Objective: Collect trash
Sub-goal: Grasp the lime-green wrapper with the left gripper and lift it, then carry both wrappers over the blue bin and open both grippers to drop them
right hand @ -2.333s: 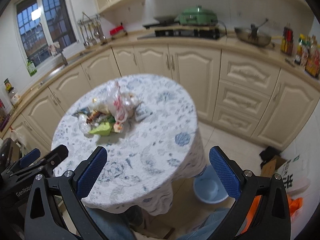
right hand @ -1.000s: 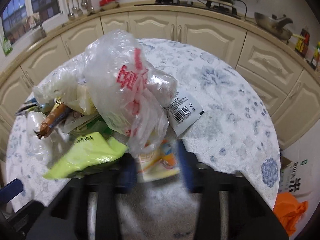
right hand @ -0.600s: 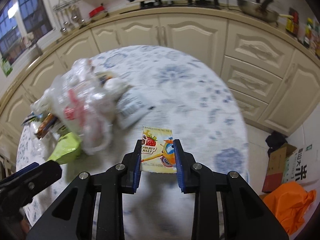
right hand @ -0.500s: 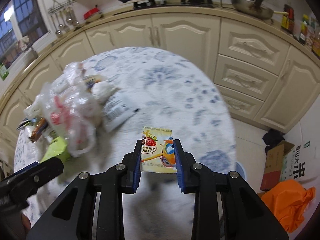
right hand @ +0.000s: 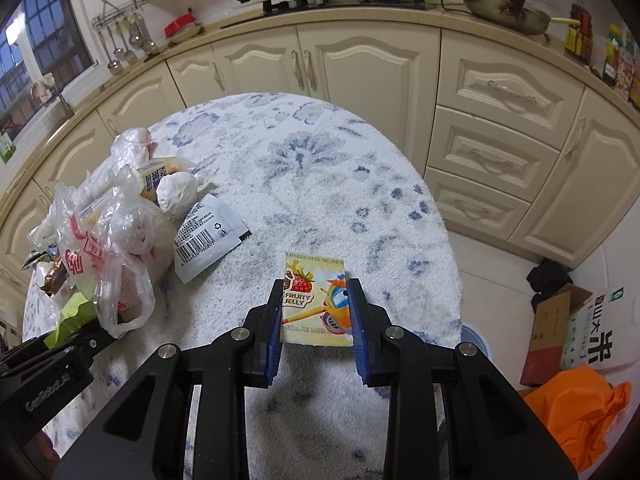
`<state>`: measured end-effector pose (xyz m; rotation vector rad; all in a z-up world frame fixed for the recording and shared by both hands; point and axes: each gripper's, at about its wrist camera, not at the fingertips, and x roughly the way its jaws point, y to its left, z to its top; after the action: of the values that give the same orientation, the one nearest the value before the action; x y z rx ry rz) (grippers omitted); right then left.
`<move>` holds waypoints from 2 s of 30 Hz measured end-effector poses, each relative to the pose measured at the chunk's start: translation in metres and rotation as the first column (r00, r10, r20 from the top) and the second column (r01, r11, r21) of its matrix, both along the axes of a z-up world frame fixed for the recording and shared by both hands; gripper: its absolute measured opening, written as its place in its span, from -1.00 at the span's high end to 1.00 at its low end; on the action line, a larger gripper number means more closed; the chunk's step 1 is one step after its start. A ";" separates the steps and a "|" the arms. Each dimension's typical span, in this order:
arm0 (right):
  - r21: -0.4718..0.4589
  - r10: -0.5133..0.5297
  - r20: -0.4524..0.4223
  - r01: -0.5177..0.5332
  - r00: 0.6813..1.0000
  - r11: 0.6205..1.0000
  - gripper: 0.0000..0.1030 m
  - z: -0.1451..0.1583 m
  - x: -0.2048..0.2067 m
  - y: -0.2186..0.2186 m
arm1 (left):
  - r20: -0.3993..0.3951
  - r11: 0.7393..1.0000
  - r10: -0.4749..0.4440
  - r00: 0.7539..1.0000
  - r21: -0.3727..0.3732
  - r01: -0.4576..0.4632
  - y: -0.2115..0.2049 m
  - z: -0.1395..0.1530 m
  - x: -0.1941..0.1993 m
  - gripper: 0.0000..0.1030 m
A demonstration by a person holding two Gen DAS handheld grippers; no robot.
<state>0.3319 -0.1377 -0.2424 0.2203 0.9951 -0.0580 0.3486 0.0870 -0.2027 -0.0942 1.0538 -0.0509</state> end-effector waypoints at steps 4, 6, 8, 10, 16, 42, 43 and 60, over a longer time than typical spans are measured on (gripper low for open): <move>0.015 0.003 0.003 -0.003 1.000 1.000 0.43 0.003 -0.005 0.000 | 0.035 1.000 -0.001 0.999 0.023 0.000 -0.001 0.013 -0.019 0.43; 0.016 0.002 0.007 -0.002 1.000 1.000 0.43 0.005 -0.010 0.000 | 0.042 1.000 -0.004 0.999 0.031 0.003 -0.004 0.018 -0.028 0.43; 0.017 -0.004 0.012 0.004 1.000 1.000 0.43 0.009 -0.015 0.000 | 0.053 0.999 -0.005 0.999 0.046 0.003 -0.007 0.024 -0.040 0.43; 0.021 -0.012 0.020 0.011 1.000 1.000 0.43 0.013 -0.021 -0.003 | 0.058 0.999 -0.017 0.998 0.040 0.015 -0.011 0.027 -0.048 0.43; 0.024 -0.032 0.044 0.031 0.999 0.999 0.43 0.029 -0.041 -0.014 | 0.063 0.998 -0.062 0.996 0.020 0.061 -0.020 0.041 -0.070 0.43; -0.033 -0.431 -0.007 0.430 0.903 0.902 0.43 0.020 -0.162 -0.194 | 0.025 0.851 -0.525 0.851 0.027 0.524 -0.224 0.036 -0.113 0.43; -0.036 -0.444 -0.012 0.443 0.896 0.896 0.43 0.018 -0.165 -0.201 | 0.015 0.840 -0.542 0.840 0.024 0.542 -0.235 0.032 -0.111 0.43; -0.034 -0.561 -0.145 0.563 0.815 0.826 0.43 -0.039 -0.175 -0.282 | -0.102 0.817 -0.574 0.812 -0.012 0.576 -0.340 -0.043 -0.025 -0.55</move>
<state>0.1565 -0.4197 -0.2811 0.5245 1.0516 -0.6230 0.3234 -0.2534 -0.2455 0.2506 1.1535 -0.5957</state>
